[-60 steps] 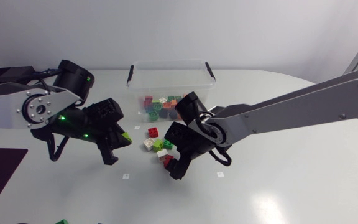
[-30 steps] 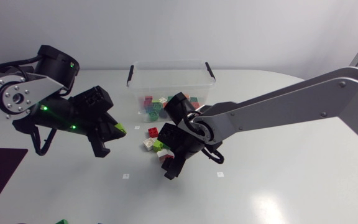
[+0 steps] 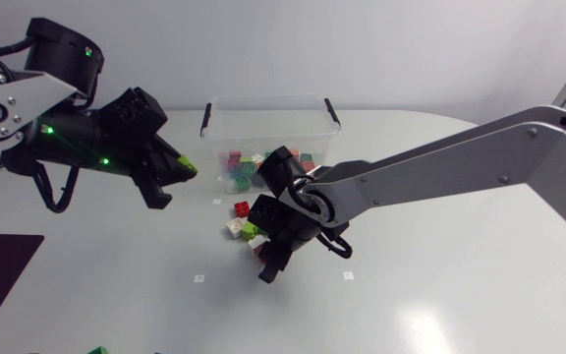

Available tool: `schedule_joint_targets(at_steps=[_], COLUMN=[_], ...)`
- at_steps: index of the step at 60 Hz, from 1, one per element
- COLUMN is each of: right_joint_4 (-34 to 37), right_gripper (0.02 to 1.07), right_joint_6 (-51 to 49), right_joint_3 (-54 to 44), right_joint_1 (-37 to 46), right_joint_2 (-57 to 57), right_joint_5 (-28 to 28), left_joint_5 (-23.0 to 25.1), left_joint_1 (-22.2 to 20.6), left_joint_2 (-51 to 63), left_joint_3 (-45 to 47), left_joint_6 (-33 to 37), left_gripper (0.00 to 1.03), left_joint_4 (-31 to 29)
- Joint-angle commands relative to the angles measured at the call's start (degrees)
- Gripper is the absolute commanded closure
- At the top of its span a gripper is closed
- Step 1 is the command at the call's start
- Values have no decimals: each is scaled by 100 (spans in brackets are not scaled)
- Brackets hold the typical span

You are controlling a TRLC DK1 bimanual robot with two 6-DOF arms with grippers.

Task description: Place the duplo bricks in the container

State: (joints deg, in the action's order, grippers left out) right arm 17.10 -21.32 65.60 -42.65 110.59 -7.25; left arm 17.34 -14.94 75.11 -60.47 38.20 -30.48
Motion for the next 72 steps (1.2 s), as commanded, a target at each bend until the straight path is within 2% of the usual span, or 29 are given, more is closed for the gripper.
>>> schedule_joint_targets(at_steps=[1,27,37,50,57,62,66,72], right_joint_4=[65,285,373,346,276,250,162,91], right_gripper=[80,80,80,80,80,80,80,80], right_joint_6=[-118,-91,14,269,427,550,664,831], right_joint_3=[-109,-487,-303,-4,181,357,480,691], right_joint_1=[47,662,961,1242,1347,1435,1479,1576], right_joint_2=[-99,-1373,-1698,-1883,-1892,-1883,-1865,-1812], right_joint_5=[30,-260,-427,-523,-541,-541,-541,-559], left_joint_5=[50,41,15,-258,-354,-478,-486,-486], left_joint_1=[35,-44,-79,-141,-158,-185,-185,-141], left_joint_2=[223,1462,2095,2684,2895,2983,2965,2772], left_joint_3=[-352,-1529,-2048,-2364,-2470,-2505,-2461,-2320], left_joint_6=[-278,-1490,-1745,-2035,-2114,-2123,-2123,-2123], left_gripper=[86,86,85,83,66,36,19,9], left_joint_4=[121,1185,1343,1721,1905,1923,1932,1941])
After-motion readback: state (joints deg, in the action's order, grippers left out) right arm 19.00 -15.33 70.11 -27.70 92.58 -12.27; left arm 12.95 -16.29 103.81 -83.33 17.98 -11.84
